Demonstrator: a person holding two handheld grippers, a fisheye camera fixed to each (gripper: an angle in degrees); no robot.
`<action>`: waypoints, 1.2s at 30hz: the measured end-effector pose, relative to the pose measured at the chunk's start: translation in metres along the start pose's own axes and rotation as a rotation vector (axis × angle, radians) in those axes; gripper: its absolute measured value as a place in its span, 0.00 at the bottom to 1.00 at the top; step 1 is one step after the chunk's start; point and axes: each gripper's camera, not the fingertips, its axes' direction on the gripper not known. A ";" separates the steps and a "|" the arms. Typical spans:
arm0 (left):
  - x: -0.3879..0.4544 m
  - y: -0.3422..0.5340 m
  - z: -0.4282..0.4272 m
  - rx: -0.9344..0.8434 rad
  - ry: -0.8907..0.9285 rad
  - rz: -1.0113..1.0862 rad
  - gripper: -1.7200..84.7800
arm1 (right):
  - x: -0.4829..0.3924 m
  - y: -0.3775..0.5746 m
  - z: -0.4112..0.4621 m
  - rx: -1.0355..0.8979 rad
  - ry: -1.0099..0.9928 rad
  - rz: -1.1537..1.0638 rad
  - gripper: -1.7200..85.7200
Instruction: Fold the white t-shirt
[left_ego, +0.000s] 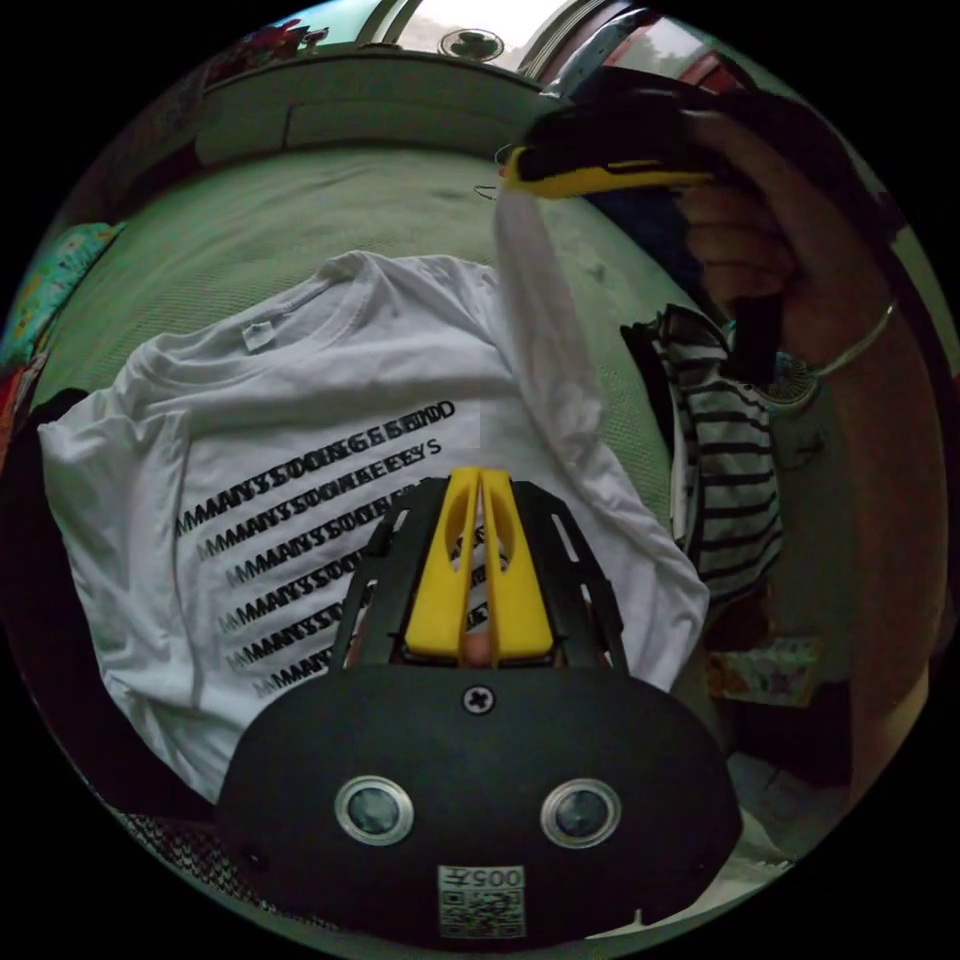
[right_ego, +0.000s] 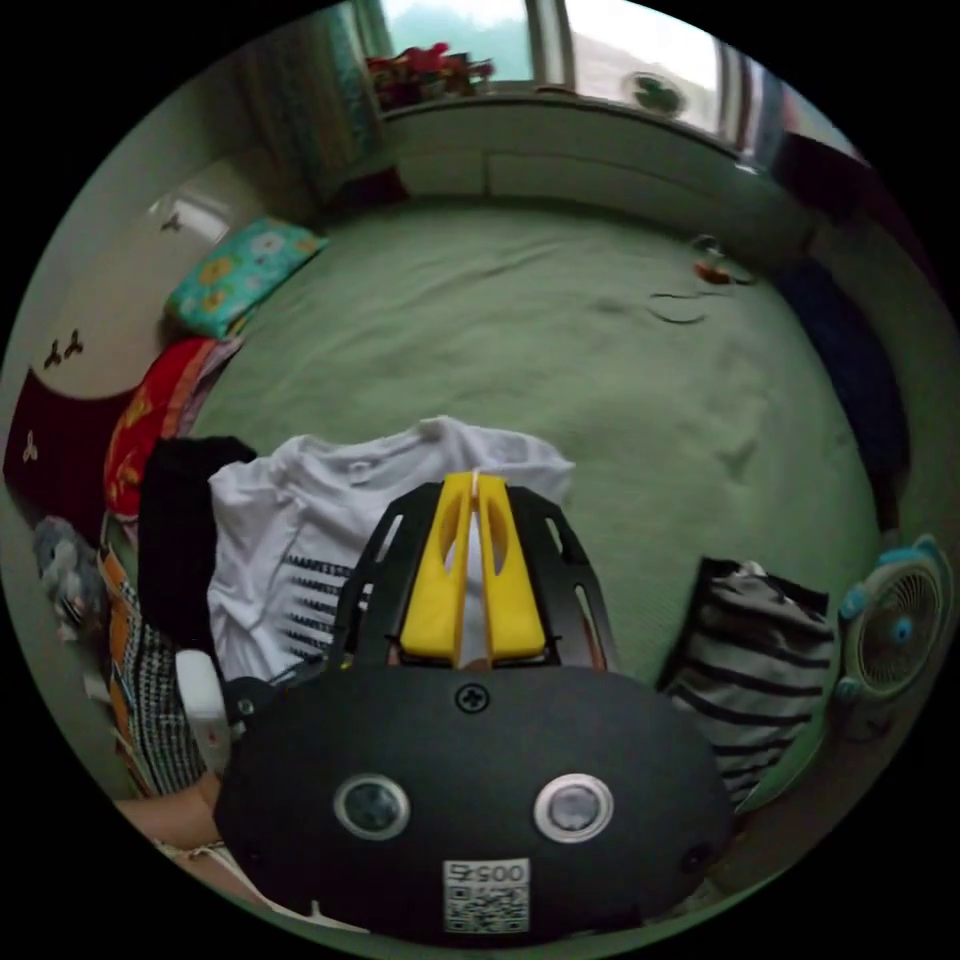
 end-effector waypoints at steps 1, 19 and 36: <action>-0.004 -0.001 0.001 -0.002 0.003 -0.003 0.01 | -0.009 -0.002 0.008 -0.010 0.004 -0.011 0.01; -0.034 -0.012 0.016 -0.020 0.022 -0.014 0.01 | 0.071 0.090 0.089 -0.171 -0.088 0.144 0.14; -0.063 -0.016 0.015 -0.016 -0.022 -0.077 0.01 | -0.062 0.114 0.056 -0.178 -0.200 -0.250 0.13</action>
